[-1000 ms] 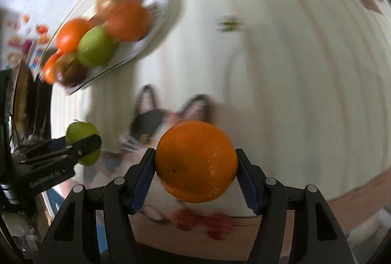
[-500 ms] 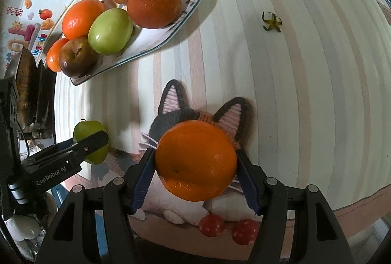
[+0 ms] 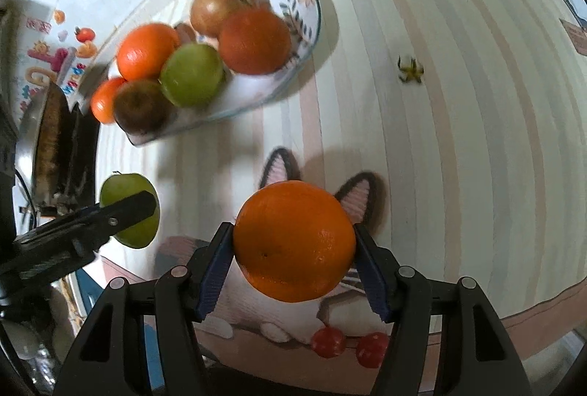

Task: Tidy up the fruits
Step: 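Carry the orange and green apple onto the floral plate and open both tools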

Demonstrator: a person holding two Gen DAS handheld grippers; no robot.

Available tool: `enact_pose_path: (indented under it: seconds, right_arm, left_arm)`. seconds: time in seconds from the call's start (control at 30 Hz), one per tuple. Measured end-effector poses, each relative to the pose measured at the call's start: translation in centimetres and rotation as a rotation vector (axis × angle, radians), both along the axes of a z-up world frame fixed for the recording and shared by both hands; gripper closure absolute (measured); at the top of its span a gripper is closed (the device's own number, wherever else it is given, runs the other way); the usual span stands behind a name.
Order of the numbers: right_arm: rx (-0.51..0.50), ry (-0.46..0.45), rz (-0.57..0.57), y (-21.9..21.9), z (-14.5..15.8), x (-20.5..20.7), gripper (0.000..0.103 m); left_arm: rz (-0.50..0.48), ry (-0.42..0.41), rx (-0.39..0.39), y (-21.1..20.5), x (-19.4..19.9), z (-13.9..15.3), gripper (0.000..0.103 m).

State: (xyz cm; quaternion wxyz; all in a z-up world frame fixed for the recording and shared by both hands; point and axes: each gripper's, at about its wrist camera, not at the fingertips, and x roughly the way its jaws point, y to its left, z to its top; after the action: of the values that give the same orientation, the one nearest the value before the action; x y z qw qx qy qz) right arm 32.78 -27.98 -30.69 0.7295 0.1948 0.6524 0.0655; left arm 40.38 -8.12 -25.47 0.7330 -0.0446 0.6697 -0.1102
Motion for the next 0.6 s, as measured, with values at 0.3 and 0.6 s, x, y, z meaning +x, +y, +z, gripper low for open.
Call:
enact_pose_path:
  seconds: [0.3,0.6]
  right_arm:
    - [0.026,-0.099,-0.031,-1.6,4.3,6.0,0.037]
    - [-0.035,-0.092,-0.027,-2.8,3.4,14.1,0.037]
  left_arm:
    - [-0.039,-0.040,-0.045,-1.5,8.3,3.4,0.051]
    - [-0.047,0.071,0.008,-1.8,13.1,-1.3,0.050]
